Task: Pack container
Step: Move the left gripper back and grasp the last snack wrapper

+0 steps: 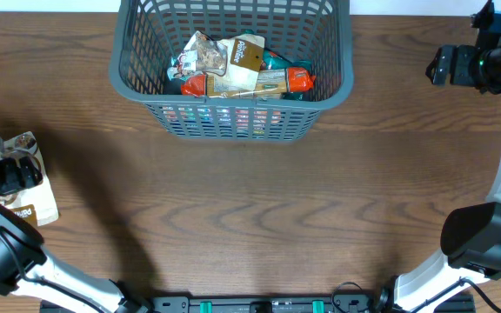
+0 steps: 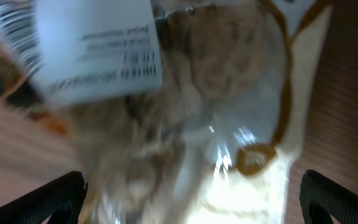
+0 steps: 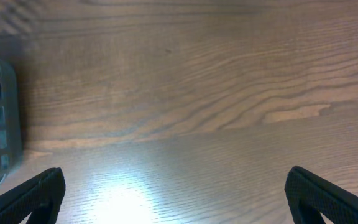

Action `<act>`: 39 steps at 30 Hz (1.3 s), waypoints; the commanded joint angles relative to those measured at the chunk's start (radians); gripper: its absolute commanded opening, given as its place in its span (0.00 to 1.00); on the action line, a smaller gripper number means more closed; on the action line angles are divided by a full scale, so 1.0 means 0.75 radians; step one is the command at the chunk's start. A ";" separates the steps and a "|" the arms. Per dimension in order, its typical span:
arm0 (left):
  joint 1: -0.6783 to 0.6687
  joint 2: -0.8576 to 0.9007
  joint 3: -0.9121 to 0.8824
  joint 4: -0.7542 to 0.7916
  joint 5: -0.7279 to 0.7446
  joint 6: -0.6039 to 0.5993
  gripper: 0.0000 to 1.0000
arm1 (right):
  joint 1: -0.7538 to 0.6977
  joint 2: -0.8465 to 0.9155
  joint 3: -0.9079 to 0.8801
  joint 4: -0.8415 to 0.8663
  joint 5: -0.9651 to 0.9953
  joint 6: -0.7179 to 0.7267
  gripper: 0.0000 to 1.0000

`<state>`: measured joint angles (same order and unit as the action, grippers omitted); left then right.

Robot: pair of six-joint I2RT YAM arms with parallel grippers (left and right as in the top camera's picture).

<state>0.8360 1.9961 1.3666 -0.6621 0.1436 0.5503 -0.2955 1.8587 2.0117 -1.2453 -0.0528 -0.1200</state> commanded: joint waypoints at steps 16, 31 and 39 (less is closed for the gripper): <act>-0.003 0.126 0.006 0.121 0.117 0.036 0.49 | 0.020 0.013 -0.009 -0.033 -0.005 0.024 0.99; -0.211 -0.257 0.054 0.016 0.134 -0.078 0.06 | 0.020 0.013 -0.009 -0.040 -0.005 0.018 0.99; -0.469 -0.583 0.308 -0.093 0.131 -0.218 0.06 | 0.020 0.013 -0.009 -0.041 -0.005 -0.034 0.99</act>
<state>0.5503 1.6356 1.5105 -0.7204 0.2317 0.4389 -0.2874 1.8587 2.0117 -1.2724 -0.0528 -0.1219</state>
